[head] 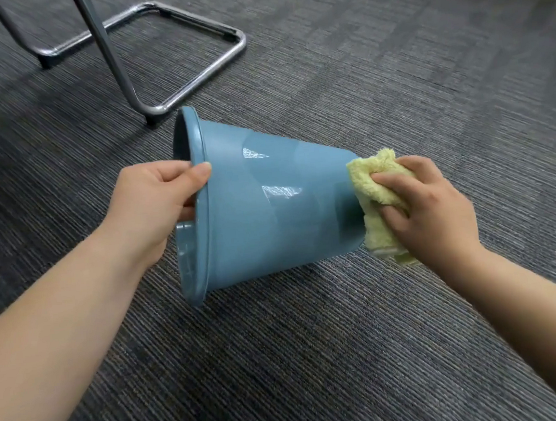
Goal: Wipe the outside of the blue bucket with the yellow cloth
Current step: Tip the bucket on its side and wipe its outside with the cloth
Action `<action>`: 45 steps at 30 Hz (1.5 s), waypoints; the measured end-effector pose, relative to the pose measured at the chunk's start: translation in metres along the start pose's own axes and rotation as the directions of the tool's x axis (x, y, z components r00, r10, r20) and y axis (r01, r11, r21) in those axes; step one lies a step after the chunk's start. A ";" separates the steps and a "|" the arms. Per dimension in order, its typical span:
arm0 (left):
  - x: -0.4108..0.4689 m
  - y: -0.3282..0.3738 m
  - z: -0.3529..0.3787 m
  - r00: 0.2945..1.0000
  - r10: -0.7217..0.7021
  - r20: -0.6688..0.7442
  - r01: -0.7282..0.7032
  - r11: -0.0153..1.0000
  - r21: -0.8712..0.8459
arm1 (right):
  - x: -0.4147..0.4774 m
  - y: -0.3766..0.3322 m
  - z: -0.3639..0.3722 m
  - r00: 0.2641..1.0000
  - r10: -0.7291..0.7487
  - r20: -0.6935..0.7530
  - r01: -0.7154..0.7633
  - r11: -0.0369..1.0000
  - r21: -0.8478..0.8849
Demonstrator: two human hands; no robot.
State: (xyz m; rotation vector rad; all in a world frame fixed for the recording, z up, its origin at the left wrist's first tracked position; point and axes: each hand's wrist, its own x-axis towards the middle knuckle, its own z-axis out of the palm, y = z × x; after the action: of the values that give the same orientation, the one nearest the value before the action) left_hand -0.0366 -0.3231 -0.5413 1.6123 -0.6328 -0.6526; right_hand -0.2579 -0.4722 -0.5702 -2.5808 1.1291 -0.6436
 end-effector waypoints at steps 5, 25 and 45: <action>-0.002 0.002 0.006 0.999 0.042 0.014 -0.043 0.999 0.020 | -0.004 -0.019 -0.004 0.997 -0.076 0.022 0.075 0.996 0.058; -0.006 -0.005 -0.022 0.903 -0.254 0.345 0.196 0.961 0.194 | -0.003 -0.058 0.022 0.978 -0.166 0.124 0.169 0.986 -0.009; -0.008 -0.014 -0.024 0.920 -0.313 0.238 0.307 0.950 0.061 | -0.030 -0.108 0.032 0.770 -0.602 0.210 0.622 0.782 -0.042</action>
State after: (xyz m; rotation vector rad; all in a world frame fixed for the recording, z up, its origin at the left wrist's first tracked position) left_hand -0.0237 -0.2993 -0.5518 1.6830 -0.5664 -1.0960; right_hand -0.1923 -0.3756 -0.5641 -3.0329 0.2329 -0.4455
